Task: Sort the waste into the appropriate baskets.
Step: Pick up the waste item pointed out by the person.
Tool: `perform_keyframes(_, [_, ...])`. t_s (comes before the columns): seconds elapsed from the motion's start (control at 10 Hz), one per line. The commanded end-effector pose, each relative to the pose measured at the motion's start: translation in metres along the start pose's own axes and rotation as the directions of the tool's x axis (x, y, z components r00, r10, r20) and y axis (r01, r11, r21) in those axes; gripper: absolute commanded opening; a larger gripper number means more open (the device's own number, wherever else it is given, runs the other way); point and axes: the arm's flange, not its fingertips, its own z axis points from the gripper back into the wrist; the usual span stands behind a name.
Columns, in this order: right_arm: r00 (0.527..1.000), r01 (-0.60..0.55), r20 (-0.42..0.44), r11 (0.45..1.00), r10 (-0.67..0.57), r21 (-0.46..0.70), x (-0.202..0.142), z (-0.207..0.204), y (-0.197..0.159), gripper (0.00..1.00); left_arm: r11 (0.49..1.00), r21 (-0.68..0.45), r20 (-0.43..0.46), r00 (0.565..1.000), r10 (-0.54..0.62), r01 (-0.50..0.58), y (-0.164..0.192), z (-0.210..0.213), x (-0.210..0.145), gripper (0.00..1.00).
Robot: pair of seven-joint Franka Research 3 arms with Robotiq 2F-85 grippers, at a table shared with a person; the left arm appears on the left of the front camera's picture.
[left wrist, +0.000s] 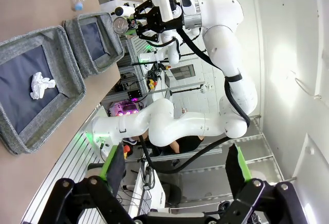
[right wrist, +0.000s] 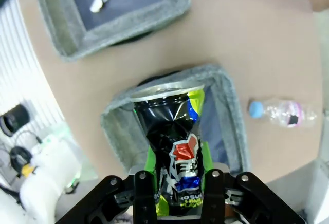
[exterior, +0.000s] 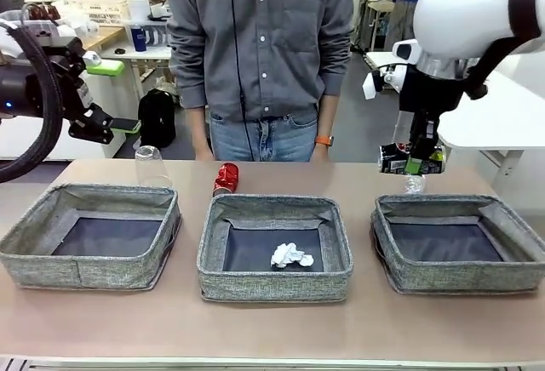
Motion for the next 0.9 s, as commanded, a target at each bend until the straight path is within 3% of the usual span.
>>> perform_keyframes(0.0, [0.992, 0.126, -0.028, 0.992, -0.125, 0.027, 0.035, 0.038, 0.027, 0.36, 1.000, -0.013, 0.015, 1.000, 0.011, -0.010, -0.004, -0.002, 0.000, 1.00])
perform_keyframes(0.1, [0.975, 0.212, -0.066, 0.977, -0.212, -0.007, 0.060, 0.068, 0.058, 0.36, 1.000, -0.013, 0.015, 1.000, 0.011, -0.010, -0.004, -0.002, 0.000, 1.00])
perform_keyframes(0.3, [0.930, 0.367, -0.017, 0.930, -0.366, 0.016, 0.102, 0.112, 0.118, 0.36, 1.000, -0.013, 0.015, 1.000, 0.011, -0.010, -0.004, -0.002, 0.000, 1.00])
perform_keyframes(0.4, [0.886, 0.463, 0.011, 0.885, -0.464, 0.046, 0.121, 0.124, 0.143, 0.36, 1.000, -0.013, 0.015, 1.000, 0.011, -0.010, -0.004, -0.002, 0.000, 1.00])
perform_keyframes(0.6, [0.725, 0.685, 0.052, 0.727, -0.687, 0.051, 0.159, 0.136, 0.181, 0.36, 1.000, -0.013, 0.015, 1.000, 0.011, -0.010, -0.004, -0.002, 0.000, 1.00])
perform_keyframes(0.8, [0.517, 0.853, 0.062, 0.520, -0.854, 0.048, 0.188, 0.152, 0.207, 0.36, 1.000, -0.013, 0.015, 1.000, 0.011, -0.010, -0.004, -0.002, 0.000, 1.00])
